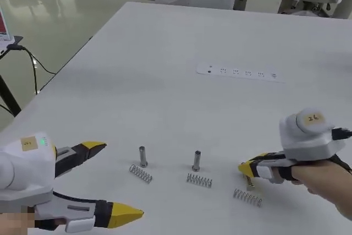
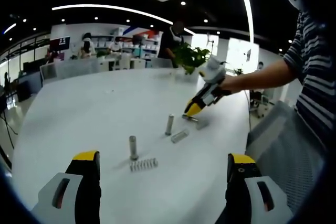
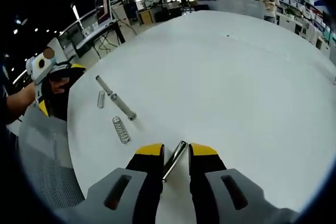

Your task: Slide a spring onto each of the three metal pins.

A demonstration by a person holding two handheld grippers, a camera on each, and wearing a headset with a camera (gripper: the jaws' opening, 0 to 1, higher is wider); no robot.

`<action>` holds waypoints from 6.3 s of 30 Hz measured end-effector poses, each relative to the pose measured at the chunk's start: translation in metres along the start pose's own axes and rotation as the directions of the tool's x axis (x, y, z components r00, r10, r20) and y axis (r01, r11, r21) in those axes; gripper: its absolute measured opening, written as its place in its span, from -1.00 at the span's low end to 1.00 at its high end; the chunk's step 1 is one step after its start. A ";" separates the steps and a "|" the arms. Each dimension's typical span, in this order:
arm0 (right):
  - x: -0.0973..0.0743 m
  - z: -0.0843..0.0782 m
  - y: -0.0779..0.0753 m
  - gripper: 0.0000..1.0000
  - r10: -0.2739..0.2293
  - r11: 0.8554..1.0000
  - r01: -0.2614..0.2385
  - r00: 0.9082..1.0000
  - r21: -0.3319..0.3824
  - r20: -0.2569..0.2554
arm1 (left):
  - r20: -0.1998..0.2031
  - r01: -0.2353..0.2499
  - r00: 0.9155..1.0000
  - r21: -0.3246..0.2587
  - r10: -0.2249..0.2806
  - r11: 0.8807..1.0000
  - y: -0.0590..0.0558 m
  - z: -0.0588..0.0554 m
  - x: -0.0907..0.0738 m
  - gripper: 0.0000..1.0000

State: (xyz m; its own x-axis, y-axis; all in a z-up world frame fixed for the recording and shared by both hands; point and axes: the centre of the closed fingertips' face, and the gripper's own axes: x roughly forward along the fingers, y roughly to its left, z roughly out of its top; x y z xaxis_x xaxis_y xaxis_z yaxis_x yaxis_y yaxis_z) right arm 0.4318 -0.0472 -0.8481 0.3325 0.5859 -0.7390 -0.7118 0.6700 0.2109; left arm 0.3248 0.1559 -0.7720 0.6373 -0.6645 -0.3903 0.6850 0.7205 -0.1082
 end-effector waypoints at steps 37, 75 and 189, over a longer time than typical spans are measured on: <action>0.002 -0.010 -0.002 -0.90 -0.070 0.993 0.075 0.996 0.090 -0.063 | -0.010 0.002 1.000 -0.017 -0.002 1.000 0.001 -0.006 0.004 0.95; -0.023 0.019 0.009 -0.90 -0.065 0.996 0.072 0.989 -0.049 0.135 | -0.006 -0.005 1.000 -0.012 0.005 1.000 0.003 -0.004 -0.001 0.94; -0.061 -0.014 0.057 -0.59 0.079 0.938 -0.043 0.993 -0.344 0.092 | -0.005 0.005 1.000 -0.007 -0.005 1.000 -0.001 -0.002 -0.004 0.94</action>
State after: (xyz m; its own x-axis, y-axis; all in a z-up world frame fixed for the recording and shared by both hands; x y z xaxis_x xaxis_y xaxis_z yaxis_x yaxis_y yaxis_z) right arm 0.3629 -0.0510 -0.8000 0.3305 0.6763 -0.6583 -0.8949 0.4463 0.0092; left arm 0.3212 0.1585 -0.7725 0.6320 -0.6674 -0.3939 0.6858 0.7183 -0.1169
